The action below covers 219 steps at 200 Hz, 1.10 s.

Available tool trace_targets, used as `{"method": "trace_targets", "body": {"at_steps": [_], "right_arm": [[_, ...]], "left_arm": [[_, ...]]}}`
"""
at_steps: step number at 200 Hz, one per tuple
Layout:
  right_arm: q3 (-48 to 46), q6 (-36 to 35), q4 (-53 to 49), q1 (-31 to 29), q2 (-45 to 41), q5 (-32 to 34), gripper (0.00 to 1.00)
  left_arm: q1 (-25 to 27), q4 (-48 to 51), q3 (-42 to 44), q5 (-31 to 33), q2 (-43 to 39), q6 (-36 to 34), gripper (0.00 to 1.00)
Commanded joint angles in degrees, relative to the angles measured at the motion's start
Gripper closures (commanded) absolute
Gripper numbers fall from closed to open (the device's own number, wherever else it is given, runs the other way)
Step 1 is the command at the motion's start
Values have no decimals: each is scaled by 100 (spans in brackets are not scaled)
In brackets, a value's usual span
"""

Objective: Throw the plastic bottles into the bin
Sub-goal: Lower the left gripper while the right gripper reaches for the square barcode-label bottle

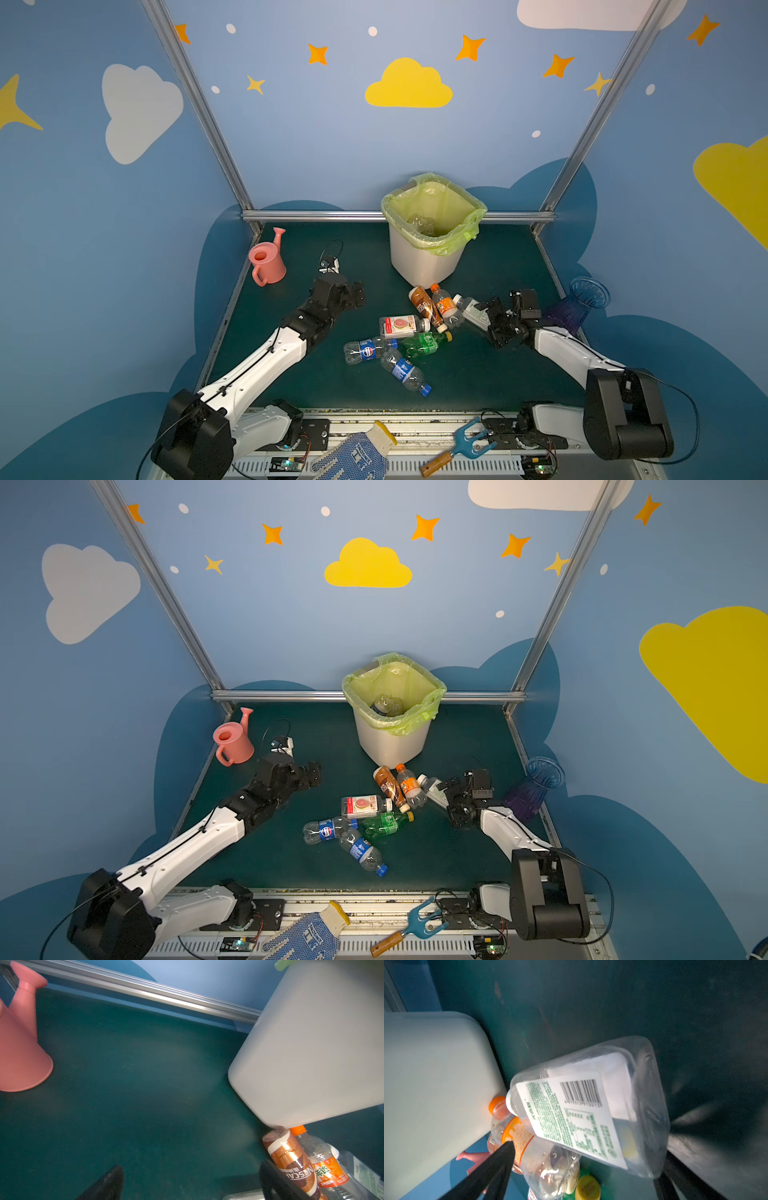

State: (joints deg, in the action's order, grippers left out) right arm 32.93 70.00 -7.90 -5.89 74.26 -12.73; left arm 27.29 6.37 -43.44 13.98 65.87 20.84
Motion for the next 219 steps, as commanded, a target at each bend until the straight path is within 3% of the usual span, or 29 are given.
{"method": "trace_targets", "body": {"at_steps": [1, 77, 142, 219], "right_arm": [[366, -228, 27, 0, 251, 403, 2], [1564, -879, -384, 236, 1616, 506, 2], [2595, -1860, -1521, 325, 2480, 530, 2], [3834, -2817, -2573, 312, 3406, 619, 25]], "left_arm": [[-70, 125, 111, 104, -133, 28, 0], [-197, 180, 255, 88, -237, 16, 0], [-282, 137, 533, 131, -519, 56, 0], [-482, -13, 846, 17, -704, 148, 0]]}}
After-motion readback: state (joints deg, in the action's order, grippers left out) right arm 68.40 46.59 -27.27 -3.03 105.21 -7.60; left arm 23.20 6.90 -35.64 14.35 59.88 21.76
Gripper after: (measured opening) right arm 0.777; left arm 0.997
